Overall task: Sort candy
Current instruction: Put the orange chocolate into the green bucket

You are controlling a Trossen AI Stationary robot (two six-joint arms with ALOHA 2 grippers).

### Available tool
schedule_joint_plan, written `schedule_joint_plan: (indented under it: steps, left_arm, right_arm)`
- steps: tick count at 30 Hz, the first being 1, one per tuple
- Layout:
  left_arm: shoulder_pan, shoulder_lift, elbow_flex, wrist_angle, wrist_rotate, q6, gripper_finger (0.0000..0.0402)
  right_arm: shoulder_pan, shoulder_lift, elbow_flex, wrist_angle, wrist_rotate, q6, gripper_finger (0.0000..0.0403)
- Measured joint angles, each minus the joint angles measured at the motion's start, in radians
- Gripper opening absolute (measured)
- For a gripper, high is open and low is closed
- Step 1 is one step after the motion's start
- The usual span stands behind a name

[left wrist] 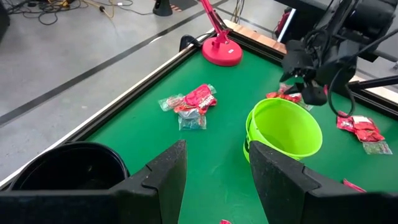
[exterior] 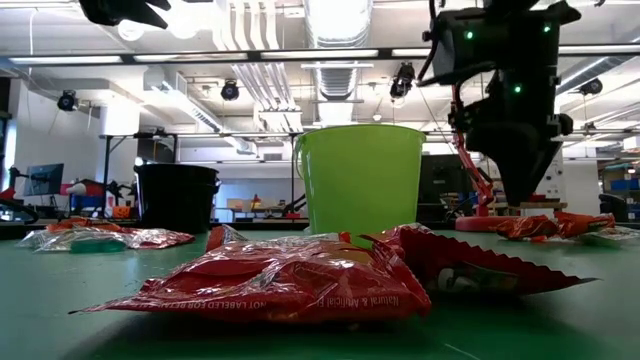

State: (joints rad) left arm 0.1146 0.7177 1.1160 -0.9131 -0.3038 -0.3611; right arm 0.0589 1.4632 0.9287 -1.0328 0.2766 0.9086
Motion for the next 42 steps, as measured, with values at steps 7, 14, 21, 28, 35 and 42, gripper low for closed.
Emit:
schedule_joint_plan:
  steps: [7, 14, 21, 28, 35, 42]
  left_arm:
    - [0.0, 0.0, 0.0, 0.0, 0.0, 0.0, 0.0158]
    - [0.0, 0.0, 0.0, 0.0, 0.0, 0.0, 0.0158]
    - [0.0, 0.0, 0.0, 0.0, 0.0, 0.0, 0.0158]
    - [0.0, 0.0, 0.0, 0.0, 0.0, 0.0, 0.0158]
    - [0.0, 0.0, 0.0, 0.0, 0.0, 0.0, 0.0158]
    - [0.0, 0.0, 0.0, 0.0, 0.0, 0.0, 0.0158]
  right_arm:
    - [0.0, 0.049, 0.0, 0.03, -0.048, -0.038, 0.0192]
    - [0.0, 0.068, 0.0, 0.054, -0.05, -0.057, 0.0192]
    - [0.0, 0.077, -0.033, 0.12, -0.05, -0.073, 0.0192]
    - [0.0, 0.067, -0.082, 0.135, -0.052, -0.072, 0.0184]
    - [0.0, 0.068, -0.098, 0.143, -0.059, -0.072, 0.0128]
    - [0.0, 0.063, -0.098, 0.148, -0.065, -0.073, 0.006]
